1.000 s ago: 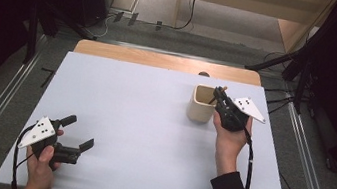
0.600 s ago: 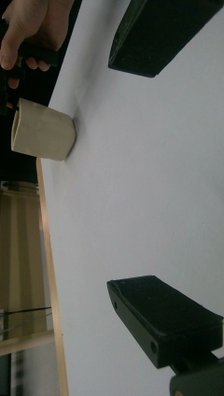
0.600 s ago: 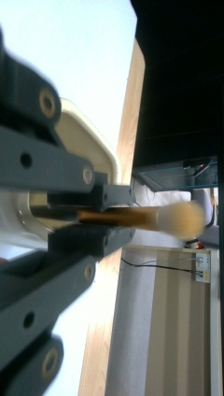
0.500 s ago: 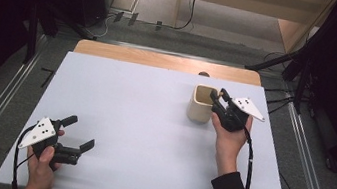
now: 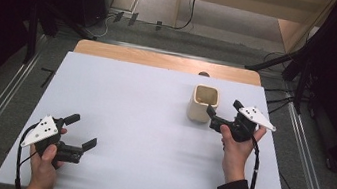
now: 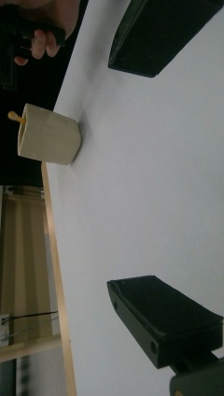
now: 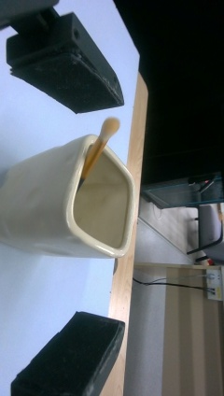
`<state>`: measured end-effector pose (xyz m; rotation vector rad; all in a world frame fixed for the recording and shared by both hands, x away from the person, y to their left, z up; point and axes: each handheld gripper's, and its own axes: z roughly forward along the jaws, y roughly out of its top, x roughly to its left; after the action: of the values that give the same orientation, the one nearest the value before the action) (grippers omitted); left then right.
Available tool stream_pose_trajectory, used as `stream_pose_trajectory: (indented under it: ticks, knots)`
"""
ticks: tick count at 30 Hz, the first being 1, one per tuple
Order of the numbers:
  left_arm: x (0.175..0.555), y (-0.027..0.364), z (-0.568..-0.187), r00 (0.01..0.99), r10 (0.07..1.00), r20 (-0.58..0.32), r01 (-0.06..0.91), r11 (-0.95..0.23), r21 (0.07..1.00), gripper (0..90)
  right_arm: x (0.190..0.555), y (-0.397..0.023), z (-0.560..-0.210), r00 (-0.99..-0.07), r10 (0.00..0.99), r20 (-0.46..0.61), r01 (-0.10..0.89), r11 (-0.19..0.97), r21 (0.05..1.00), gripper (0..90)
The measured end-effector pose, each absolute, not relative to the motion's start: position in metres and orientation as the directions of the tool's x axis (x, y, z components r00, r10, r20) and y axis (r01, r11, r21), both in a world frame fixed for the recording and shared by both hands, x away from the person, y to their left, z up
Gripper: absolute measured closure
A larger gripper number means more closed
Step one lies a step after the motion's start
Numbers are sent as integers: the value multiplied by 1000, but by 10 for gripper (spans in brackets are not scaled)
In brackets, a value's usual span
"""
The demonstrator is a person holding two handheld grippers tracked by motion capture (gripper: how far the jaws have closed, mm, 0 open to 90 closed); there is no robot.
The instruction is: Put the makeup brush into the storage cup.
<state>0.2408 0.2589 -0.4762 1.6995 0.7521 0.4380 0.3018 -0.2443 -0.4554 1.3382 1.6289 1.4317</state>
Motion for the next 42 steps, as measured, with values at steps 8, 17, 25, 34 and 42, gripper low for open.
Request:
stream_pose_trajectory:
  ticks: [8,17,25,34,42]
  knots:
    - [242,258,-475,723,684,-101,248,-120,961,0,291,-249,-460,-328,929,169,294,-70,953,0]
    - [244,258,-474,719,688,-100,245,-117,962,0,277,-249,-464,-331,934,134,291,-34,956,0]
    - [246,254,-475,726,681,-99,244,-120,962,0,264,-255,-470,-327,937,127,300,-25,954,0]
    - [246,255,-473,719,689,-92,234,-116,965,0,247,-263,-479,-347,930,123,318,-7,948,0]
    - [246,253,-473,721,687,-91,233,-117,965,0,234,-271,-484,-342,934,106,327,12,945,0]
